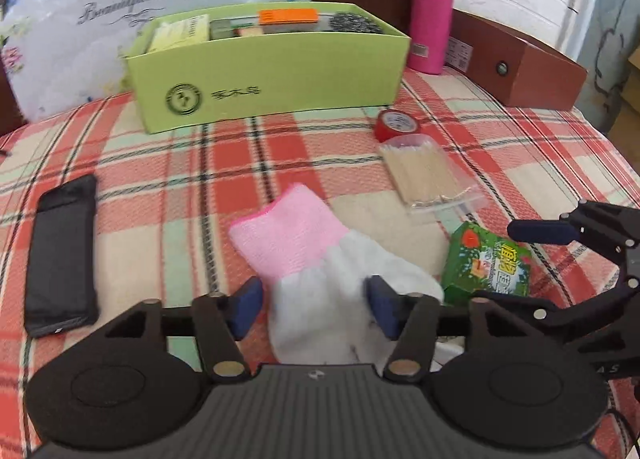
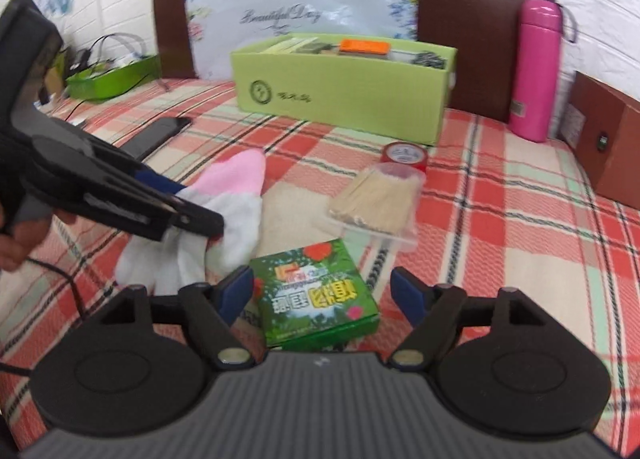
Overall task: Organize objects
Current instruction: 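Carry the glove and green snack box into the lime-green box, release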
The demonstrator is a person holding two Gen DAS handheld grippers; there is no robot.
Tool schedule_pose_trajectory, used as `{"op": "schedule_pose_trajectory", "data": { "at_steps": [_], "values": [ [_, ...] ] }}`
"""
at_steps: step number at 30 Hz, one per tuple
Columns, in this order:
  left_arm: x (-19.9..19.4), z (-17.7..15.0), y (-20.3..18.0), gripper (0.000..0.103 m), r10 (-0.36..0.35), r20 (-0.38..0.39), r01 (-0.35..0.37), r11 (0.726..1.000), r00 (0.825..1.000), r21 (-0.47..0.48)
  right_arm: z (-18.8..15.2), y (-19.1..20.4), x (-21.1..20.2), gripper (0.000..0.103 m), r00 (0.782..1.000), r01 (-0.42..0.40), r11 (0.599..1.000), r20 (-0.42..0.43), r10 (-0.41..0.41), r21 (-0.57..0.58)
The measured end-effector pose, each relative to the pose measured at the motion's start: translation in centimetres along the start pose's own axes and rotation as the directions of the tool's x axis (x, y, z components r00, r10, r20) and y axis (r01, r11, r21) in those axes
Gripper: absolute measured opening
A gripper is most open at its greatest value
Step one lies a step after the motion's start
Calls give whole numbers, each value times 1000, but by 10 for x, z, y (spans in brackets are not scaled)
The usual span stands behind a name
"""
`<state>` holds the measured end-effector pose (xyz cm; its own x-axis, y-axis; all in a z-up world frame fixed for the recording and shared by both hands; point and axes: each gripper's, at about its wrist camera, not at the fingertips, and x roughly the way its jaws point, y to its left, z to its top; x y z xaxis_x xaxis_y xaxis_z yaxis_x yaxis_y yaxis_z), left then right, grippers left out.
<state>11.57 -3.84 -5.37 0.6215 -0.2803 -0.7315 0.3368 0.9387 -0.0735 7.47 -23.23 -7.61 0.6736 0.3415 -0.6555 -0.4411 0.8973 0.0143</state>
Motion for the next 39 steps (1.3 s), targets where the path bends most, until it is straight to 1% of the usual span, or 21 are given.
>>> {"op": "schedule_pose_trajectory", "data": {
  "at_steps": [2,3,4,5,6,7,8,10,11,14,16,18,20,22,25,28,31,33,37,38,39],
  "values": [
    [0,-2,3,65,-18,-9,18,1000,1000,-24,-3,0,5,75,1000,-11,1000,-21,11,3],
    [3,-3,4,65,-27,-14,26,999,1000,-33,-5,1,7,71,999,-10,1000,-37,11,12],
    [5,-4,3,65,-27,-11,26,999,1000,-33,-7,2,8,68,999,-2,1000,-33,3,16],
    [6,-5,2,59,-24,-1,23,1000,1000,-21,-8,3,6,67,1000,0,1000,-28,0,16],
    [7,-5,0,51,-21,6,21,1000,1000,1,-7,4,6,65,1000,2,1000,-30,-1,14],
    [7,-4,0,28,-29,7,29,1000,1000,13,-6,5,5,64,1000,1,1000,-30,-1,13],
    [7,-2,2,12,-55,3,55,998,998,0,-5,5,4,64,1000,-4,1000,-28,4,15],
    [6,3,10,11,-115,-2,115,992,993,-57,2,3,1,64,1000,-5,1000,-13,5,23],
    [4,6,13,10,-130,8,130,989,992,-73,8,2,-1,64,1000,-3,1000,5,3,24],
    [-8,21,22,10,-145,59,151,983,988,-102,33,-2,-8,64,997,2,999,74,-4,32],
    [-18,36,31,10,-163,105,175,977,981,-119,52,-5,-12,64,992,6,999,126,-10,32],
    [-27,56,38,10,-164,154,183,976,974,-121,72,-10,-11,64,986,13,1000,166,-16,23],
    [-34,79,42,10,-141,202,165,980,969,-108,93,-15,-8,64,979,40,999,199,-43,20],
    [-41,104,46,10,-129,252,158,982,959,-100,114,-21,-3,64,971,62,998,231,-65,21],
    [-41,145,52,10,-120,298,155,983,947,-98,142,-32,9,64,958,98,995,268,-103,32],
    [-27,182,58,10,-63,311,96,991,948,-92,165,-44,27,64,944,149,987,290,-159,53],
    [-5,208,69,10,-44,298,80,991,954,-110,180,-56,49,64,931,202,977,297,-212,63],
    [10,219,78,10,-30,292,66,991,956,-115,187,-62,65,64,923,239,969,294,-248,67],
    [37,231,84,10,-21,278,56,991,960,-118,191,-72,96,65,914,270,959,290,-285,91],
    [44,231,84,12,-9,275,43,992,961,-119,190,-73,104,65,912,276,956,287,-292,93],
    [52,230,85,17,4,270,31,991,963,-127,187,-73,112,68,915,278,957,280,-292,87]
  ]
}}
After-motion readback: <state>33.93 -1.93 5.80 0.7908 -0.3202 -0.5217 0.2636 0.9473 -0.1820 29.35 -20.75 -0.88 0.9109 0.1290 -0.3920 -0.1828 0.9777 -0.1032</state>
